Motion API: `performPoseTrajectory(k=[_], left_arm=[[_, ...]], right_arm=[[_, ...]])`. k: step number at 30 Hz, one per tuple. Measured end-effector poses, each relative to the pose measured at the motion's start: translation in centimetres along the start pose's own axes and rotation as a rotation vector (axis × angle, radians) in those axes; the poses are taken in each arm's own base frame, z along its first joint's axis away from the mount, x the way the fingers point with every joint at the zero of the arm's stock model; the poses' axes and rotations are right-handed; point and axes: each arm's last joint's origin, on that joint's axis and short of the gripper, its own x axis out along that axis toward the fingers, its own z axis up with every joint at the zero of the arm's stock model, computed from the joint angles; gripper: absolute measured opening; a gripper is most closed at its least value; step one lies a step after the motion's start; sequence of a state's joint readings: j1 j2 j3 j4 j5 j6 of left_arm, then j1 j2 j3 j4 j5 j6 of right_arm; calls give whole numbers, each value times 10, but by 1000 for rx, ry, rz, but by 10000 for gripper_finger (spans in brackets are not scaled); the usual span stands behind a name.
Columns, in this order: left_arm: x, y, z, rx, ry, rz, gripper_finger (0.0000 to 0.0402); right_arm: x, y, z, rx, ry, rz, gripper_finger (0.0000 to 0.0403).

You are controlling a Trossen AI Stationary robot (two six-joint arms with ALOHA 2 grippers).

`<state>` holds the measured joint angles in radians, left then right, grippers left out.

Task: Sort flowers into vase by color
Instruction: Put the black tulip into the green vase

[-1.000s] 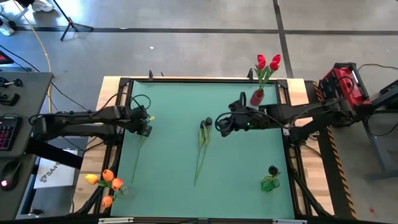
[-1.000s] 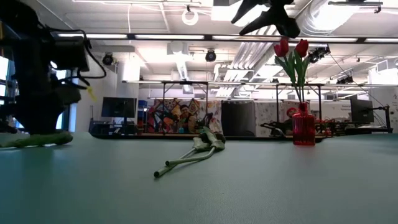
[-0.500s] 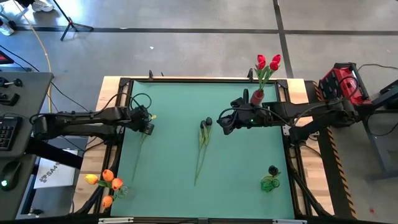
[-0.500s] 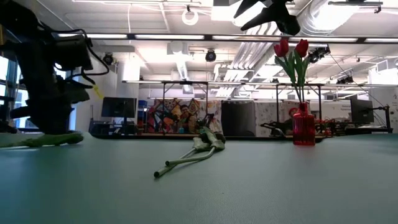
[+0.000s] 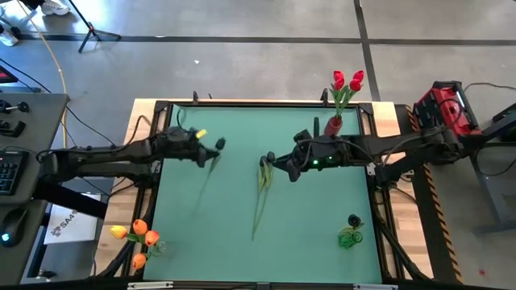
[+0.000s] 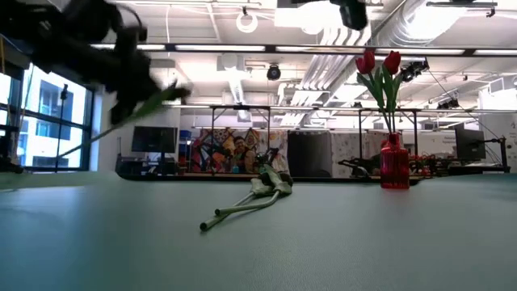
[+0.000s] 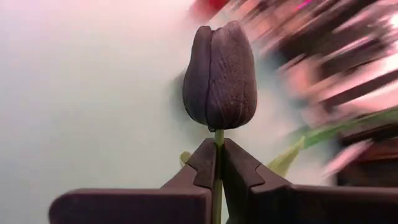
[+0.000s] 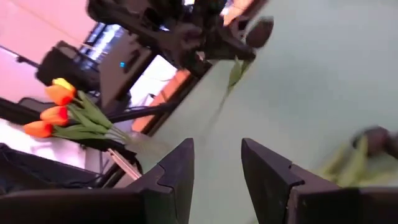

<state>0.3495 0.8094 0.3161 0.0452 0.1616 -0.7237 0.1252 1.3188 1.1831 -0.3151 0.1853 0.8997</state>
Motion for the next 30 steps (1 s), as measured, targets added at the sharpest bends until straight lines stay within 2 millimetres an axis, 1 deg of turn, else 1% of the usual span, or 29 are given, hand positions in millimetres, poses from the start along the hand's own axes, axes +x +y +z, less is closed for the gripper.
performPoseTrajectory(k=[3, 6, 10, 12, 15, 19, 23, 30], left_arm=[[-6, -22, 20, 60, -215, -219, 1], [-18, -42, 36, 127, -423, -418, 1], [-31, -56, 45, 143, -580, -574, 1], [-36, -62, 47, 143, -629, -621, 1], [-38, -72, 49, 188, -636, -632, 1], [-36, -86, 56, 254, -633, -622, 1], [-29, -99, 64, 292, -637, -615, 1], [-7, -114, 67, 310, -579, -614, 1]], right_arm=[[10, 4, 0, -37, -29, 40, 125], [23, 12, -1, -140, -86, 104, 134], [42, 22, -2, -361, -192, 188, 161], [51, 23, -1, -384, -233, 214, 181], [61, 21, 2, -358, -245, 267, 209], [73, 11, 2, -324, -215, 234, 229], [86, 0, 6, -291, -197, 211, 226], [87, -6, 13, -297, -201, 218, 199]])
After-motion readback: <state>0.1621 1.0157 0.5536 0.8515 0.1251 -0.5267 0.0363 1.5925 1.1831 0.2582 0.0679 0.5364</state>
